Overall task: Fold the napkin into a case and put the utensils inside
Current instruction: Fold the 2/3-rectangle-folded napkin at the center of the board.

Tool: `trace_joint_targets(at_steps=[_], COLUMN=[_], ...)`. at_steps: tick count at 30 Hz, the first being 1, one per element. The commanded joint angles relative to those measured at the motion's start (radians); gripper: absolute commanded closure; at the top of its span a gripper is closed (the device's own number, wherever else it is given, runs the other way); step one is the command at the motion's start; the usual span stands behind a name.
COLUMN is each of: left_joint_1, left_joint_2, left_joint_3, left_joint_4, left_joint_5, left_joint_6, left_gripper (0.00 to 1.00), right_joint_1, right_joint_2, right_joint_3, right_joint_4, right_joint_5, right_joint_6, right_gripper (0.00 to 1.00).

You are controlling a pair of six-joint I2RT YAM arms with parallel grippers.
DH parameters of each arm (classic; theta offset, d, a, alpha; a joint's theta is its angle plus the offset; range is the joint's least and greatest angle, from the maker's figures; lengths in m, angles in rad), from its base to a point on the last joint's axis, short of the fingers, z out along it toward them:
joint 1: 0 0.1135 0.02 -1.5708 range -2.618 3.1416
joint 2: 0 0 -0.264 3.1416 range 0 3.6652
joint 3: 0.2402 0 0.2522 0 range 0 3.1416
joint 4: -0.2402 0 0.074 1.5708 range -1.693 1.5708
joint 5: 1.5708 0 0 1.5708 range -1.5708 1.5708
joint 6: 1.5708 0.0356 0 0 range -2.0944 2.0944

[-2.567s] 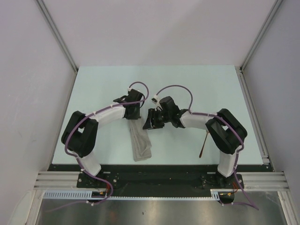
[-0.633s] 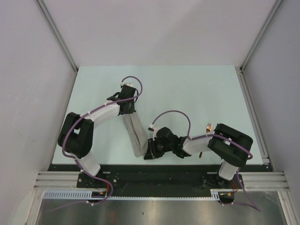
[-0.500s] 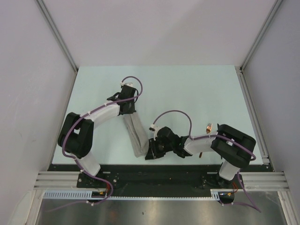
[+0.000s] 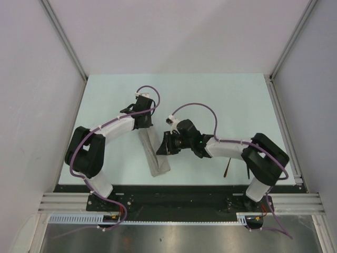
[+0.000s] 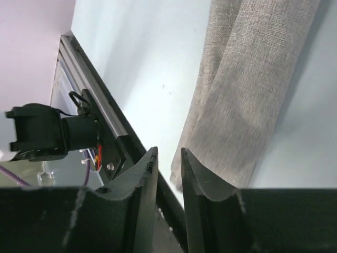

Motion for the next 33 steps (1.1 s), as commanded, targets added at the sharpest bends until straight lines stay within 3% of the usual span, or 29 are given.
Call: trace_joint_targets(at_steps=[1,6,12,33], left_joint_1=[0.007,0.007,0.007,0.007], left_joint_2=[-0.037,-0.035,-0.034,-0.031], left_joint_3=[0.009,0.01,0.024,0.023], left_joint_4=[0.009,-0.001,-0.039,-0.154], left_joint_5=[-0.013,-0.019,-0.036,-0.163], left_joint_6=[-0.012,-0.006,-0.01,-0.06], left_gripper=[1.0,1.0,1.0,1.0], right_joint_1=[0.0,0.013,0.007,-0.013], right_joint_2=[0.143,0.287,0.326,0.349], right_joint_3=[0.045,-0.035,-0.125,-0.037], right_joint_4=[0.105,0.249,0.346,0.207], right_joint_5=[-0.076,-0.121,-0.145,-0.139], right_joint_6=[0.016,0.085,0.136,0.067], right_gripper=[0.72,0.74,0.74,0.74])
